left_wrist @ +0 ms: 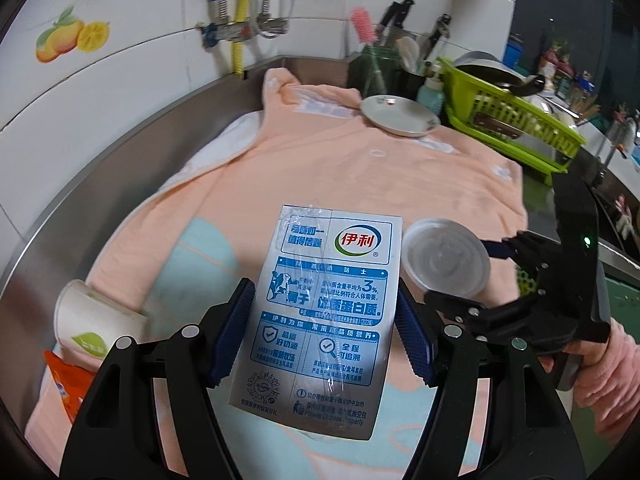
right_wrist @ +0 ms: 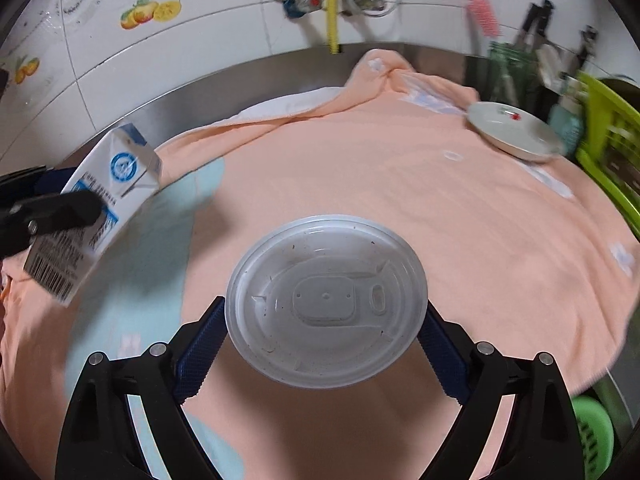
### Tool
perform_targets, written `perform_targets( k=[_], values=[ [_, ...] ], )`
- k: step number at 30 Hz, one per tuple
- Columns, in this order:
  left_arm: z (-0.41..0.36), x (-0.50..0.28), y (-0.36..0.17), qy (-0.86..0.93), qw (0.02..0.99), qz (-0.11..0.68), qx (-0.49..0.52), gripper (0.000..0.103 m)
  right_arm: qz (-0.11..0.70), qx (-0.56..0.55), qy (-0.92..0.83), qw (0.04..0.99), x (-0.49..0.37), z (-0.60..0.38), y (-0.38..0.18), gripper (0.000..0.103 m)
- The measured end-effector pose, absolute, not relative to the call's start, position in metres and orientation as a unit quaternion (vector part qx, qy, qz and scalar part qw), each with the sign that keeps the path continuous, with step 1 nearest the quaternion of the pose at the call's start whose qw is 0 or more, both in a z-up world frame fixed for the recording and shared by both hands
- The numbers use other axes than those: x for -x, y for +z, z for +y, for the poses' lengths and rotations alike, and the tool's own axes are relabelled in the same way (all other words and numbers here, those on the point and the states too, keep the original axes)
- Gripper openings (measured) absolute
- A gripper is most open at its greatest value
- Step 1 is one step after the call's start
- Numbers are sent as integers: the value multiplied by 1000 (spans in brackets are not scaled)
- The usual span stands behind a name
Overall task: Collect trash
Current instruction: 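Drop the white lid and milk carton into the green basket with both tools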
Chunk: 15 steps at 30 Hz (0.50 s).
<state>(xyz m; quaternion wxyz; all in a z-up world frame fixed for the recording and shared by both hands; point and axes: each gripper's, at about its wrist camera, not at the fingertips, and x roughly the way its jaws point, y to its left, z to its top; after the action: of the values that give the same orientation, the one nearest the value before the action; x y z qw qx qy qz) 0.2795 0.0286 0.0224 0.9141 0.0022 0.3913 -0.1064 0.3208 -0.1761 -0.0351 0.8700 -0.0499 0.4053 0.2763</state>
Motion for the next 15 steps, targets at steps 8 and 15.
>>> perform_targets(
  k=[8,15],
  values=[
    [-20,-258,22,-146,909,391,-10,67,418,26,220,881,-269,-266,-38,81],
    [-68,-249,15,-185,898,398,-22,67,433,18,153,888,-235,-338,-51,80]
  ],
)
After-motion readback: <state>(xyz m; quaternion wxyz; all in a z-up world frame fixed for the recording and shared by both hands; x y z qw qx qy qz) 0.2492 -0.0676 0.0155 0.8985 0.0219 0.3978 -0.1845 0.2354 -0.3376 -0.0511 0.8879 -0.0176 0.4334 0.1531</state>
